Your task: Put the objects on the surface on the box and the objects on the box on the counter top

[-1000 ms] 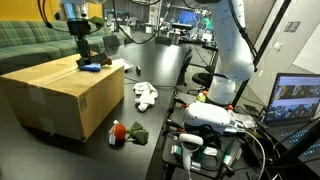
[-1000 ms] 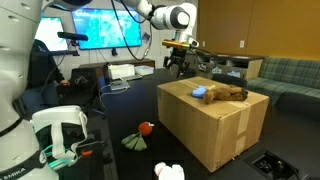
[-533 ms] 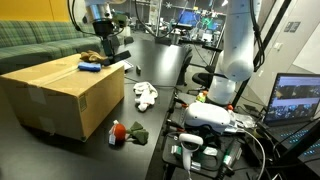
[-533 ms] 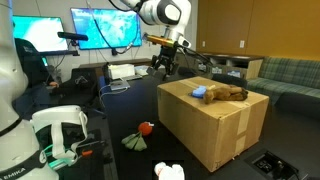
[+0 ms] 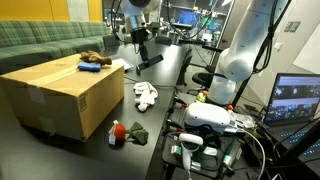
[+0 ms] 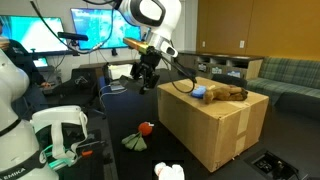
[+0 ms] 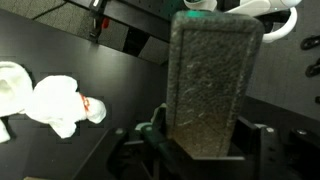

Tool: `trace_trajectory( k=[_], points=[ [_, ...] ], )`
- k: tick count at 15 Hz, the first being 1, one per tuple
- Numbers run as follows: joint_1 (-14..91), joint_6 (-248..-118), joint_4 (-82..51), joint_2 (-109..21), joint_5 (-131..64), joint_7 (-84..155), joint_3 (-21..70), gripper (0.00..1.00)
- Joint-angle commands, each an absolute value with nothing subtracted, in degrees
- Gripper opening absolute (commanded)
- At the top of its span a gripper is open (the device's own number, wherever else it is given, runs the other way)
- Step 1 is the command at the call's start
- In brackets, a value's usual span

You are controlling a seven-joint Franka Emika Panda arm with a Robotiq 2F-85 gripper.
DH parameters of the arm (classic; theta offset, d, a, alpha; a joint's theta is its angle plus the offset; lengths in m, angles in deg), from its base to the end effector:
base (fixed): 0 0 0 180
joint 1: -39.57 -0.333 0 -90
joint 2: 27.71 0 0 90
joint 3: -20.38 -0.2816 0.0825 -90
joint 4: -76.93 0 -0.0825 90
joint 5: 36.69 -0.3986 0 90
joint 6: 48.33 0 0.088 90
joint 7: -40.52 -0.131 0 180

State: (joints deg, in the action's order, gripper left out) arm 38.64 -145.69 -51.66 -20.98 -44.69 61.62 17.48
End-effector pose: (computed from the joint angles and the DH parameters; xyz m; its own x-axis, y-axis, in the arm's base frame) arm 0.4553 0.0468 0.3271 0.8504 0.3952 -0.3475 0.3201 -0.9126 -0.2545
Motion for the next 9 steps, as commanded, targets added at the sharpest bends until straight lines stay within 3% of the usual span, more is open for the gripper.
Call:
trace_trajectory(
  k=[1, 9],
  points=[
    [37.9, -154.3, -64.0, -14.6, -45.8, 58.5, 18.3, 0.34],
    [32.4, -191.5, -78.7, -21.6, -49.0, 33.7, 11.2, 0.34]
  ],
)
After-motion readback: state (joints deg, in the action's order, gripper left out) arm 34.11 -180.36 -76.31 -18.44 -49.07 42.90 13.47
